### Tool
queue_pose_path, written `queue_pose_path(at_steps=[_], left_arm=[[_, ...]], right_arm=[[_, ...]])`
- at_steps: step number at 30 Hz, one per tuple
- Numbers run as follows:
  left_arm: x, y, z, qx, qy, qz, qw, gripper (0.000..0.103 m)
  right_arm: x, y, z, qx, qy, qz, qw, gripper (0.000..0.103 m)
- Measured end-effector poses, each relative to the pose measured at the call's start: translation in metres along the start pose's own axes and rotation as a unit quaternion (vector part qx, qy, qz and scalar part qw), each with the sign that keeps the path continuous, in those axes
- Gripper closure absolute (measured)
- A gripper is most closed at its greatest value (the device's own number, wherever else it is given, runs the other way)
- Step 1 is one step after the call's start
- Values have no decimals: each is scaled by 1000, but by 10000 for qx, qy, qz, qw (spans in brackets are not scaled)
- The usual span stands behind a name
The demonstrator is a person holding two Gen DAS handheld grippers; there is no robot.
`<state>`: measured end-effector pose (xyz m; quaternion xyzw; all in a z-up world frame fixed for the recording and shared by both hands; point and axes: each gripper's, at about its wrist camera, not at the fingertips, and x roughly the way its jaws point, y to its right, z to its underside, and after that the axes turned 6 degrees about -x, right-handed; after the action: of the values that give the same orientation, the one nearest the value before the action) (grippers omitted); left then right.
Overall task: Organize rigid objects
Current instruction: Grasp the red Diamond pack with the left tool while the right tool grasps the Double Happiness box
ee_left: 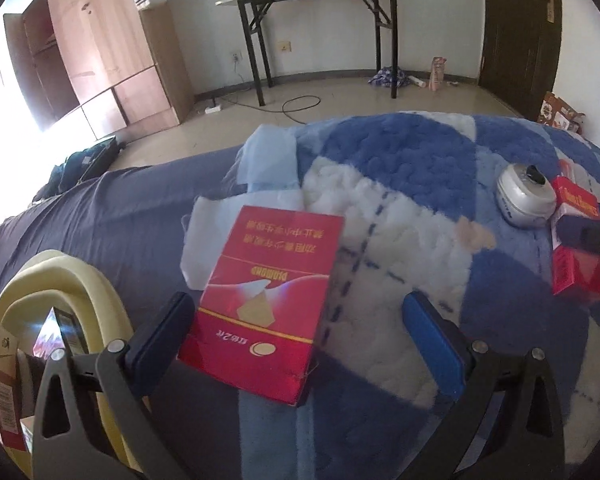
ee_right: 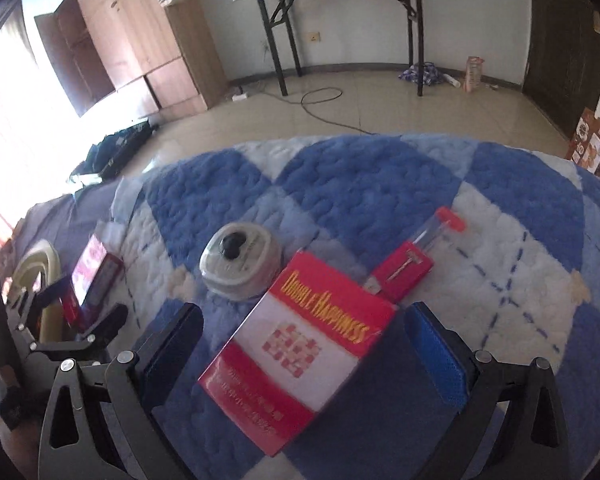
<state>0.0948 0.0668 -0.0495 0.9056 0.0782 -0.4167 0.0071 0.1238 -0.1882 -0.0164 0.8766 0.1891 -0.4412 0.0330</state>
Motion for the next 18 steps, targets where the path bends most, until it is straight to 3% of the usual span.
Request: queue_pose_path(at_steps=[2, 4, 6, 12, 15, 18], left_arm=[[0, 1, 0, -23, -3, 17, 10000, 1], [-1, 0, 0, -77, -56, 72, 9999, 14], [-6, 0, -1, -88, -28, -12, 10000, 34], [-17, -2, -3, -61, -84, 184, 9998, 39], [-30, 1, -7, -4, -84, 400, 9992, 40], [-33, 10, -7, 117, -131, 465, 9988, 40]], right_arm=[[-2, -6, 3, -159, 9, 114, 9998, 3], [1, -11, 4, -360, 54, 265, 9990, 12], [4, -13, 5, -506, 90, 343, 9981, 18], [-3, -7, 1, -816, 93, 263, 9963, 38], [-18, 5, -4, -846, 63, 97, 9963, 41], [-28, 20, -4, -876, -23, 206, 9959, 42]])
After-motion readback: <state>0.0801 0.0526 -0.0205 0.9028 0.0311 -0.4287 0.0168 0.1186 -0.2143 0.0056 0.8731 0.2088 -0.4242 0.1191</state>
